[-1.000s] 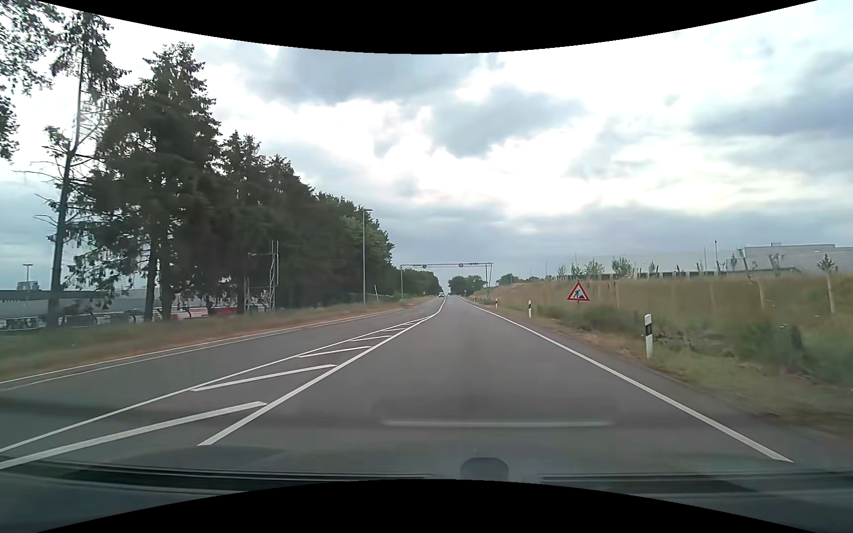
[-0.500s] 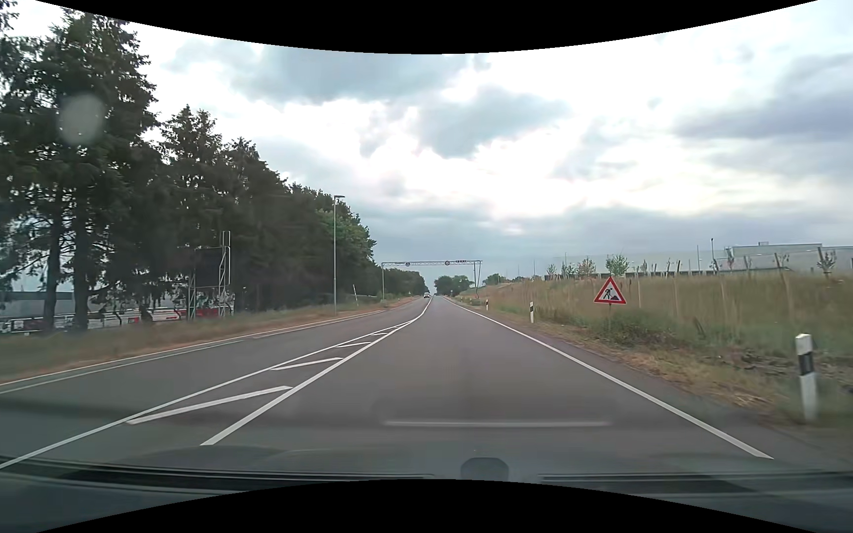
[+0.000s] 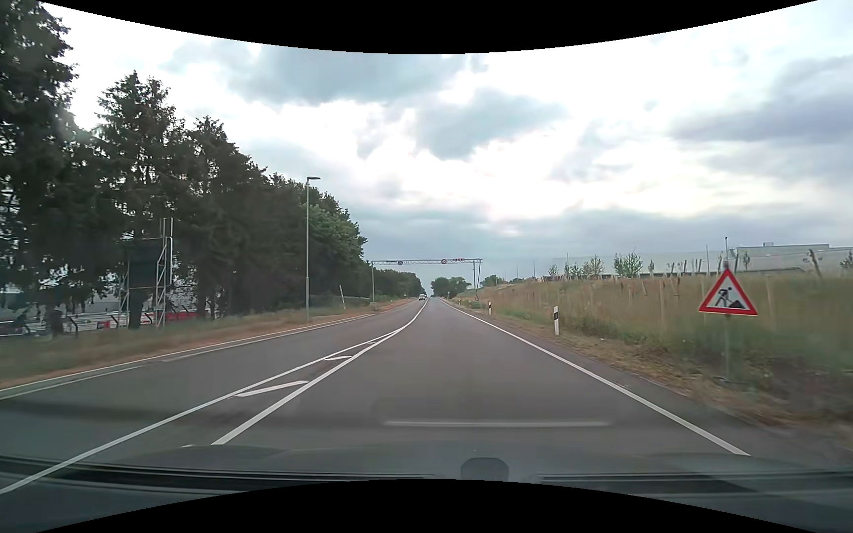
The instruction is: Follow the waypoints while adhering to traffic rules and regulations
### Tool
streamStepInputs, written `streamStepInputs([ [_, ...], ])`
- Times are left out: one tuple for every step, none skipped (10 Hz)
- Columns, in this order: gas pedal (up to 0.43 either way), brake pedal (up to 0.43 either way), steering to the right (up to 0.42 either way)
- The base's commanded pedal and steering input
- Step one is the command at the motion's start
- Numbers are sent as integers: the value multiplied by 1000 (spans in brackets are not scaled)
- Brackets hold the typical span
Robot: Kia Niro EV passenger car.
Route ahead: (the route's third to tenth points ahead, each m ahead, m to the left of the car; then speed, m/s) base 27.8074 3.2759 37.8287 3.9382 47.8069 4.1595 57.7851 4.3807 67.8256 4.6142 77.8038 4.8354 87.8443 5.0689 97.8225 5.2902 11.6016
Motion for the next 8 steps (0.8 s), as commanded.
streamStepInputs([
  [461,0,-4],
  [461,0,-4],
  [461,0,-4],
  [461,0,-4],
  [461,0,-5],
  [461,0,-7],
  [461,0,-10],
  [461,0,-11],
])
